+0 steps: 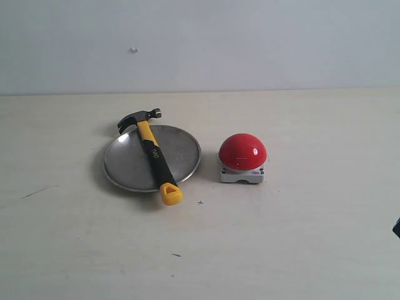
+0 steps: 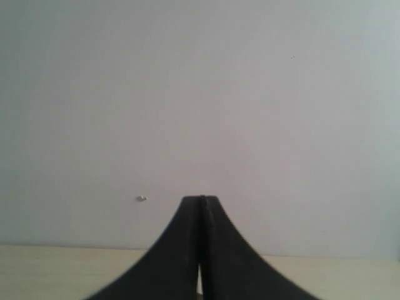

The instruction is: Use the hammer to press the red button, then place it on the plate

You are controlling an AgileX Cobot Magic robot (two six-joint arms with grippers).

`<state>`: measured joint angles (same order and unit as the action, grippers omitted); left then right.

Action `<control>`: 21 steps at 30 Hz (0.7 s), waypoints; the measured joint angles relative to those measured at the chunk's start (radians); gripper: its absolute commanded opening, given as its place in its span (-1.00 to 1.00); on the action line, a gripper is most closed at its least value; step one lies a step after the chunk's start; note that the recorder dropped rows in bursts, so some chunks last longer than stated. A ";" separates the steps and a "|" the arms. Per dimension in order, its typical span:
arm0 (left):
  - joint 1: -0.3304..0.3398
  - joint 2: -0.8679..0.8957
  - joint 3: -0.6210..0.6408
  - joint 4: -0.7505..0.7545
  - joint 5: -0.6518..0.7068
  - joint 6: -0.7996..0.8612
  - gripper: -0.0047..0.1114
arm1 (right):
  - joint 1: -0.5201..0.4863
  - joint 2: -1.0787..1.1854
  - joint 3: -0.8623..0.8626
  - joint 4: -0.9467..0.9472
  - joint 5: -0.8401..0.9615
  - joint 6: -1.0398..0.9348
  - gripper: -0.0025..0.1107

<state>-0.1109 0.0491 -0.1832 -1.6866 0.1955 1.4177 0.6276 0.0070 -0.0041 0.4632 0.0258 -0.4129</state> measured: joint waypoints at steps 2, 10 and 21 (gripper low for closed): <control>0.000 0.000 0.000 0.000 -0.003 0.000 -0.92 | 0.000 0.000 0.000 0.000 0.000 0.000 -0.96; 0.000 0.000 0.000 0.015 -0.004 0.000 -0.92 | 0.000 0.000 0.000 0.000 0.000 0.000 -0.96; 0.000 0.000 0.024 1.098 -0.071 -0.926 -0.92 | 0.000 0.000 0.000 0.000 0.000 0.000 -0.96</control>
<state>-0.1109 0.0491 -0.1590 -0.5886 0.1250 0.4914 0.6276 0.0070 -0.0041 0.4632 0.0258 -0.4129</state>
